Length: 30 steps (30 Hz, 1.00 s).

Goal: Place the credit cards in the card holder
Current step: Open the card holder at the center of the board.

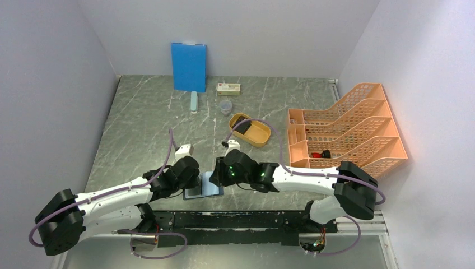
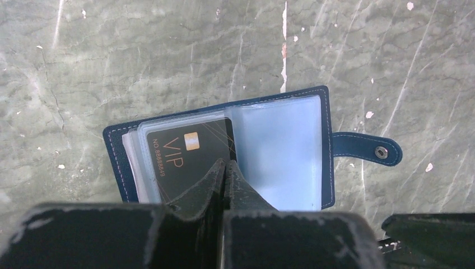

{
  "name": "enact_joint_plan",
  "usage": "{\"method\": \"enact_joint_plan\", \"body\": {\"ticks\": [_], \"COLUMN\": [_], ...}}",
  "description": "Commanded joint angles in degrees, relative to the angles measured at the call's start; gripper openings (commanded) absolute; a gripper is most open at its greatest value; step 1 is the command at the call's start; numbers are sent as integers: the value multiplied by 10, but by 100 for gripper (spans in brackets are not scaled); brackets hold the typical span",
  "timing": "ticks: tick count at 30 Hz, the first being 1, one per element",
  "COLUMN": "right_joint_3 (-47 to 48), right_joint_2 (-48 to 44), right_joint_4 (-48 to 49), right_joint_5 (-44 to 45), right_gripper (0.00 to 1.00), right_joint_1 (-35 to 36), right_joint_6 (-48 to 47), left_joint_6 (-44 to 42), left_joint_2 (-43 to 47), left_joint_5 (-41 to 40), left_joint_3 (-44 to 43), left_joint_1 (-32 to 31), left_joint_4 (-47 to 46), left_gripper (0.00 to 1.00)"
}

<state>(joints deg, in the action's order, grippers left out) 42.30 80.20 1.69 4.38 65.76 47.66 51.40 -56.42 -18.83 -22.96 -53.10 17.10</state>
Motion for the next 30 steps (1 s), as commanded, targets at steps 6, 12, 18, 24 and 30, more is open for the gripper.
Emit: {"method": "enact_joint_plan", "body": {"ticks": [6, 12, 18, 24, 30], "right_joint_3": [36, -19, -36, -46, -50], "right_joint_2": [67, 45, 46, 43, 41], "right_joint_4": [-14, 4, 4, 0, 2], "right_joint_5": [13, 28, 29, 34, 33], "right_gripper": [30, 31, 31, 30, 30], "right_joint_1": [2, -20, -24, -30, -33], "right_joint_6": [12, 38, 43, 44, 42], "left_joint_6": [5, -15, -30, -42, -50], "left_joint_2": [19, 39, -18, -84, -123], "left_joint_5": [-12, 36, 69, 87, 73], "left_joint_3": [3, 1, -25, -47, -62], "left_joint_1": [1, 0, 1, 0, -1], "left_joint_4": [13, -30, -74, -97, -88], "left_gripper": [8, 51, 55, 55, 55]}}
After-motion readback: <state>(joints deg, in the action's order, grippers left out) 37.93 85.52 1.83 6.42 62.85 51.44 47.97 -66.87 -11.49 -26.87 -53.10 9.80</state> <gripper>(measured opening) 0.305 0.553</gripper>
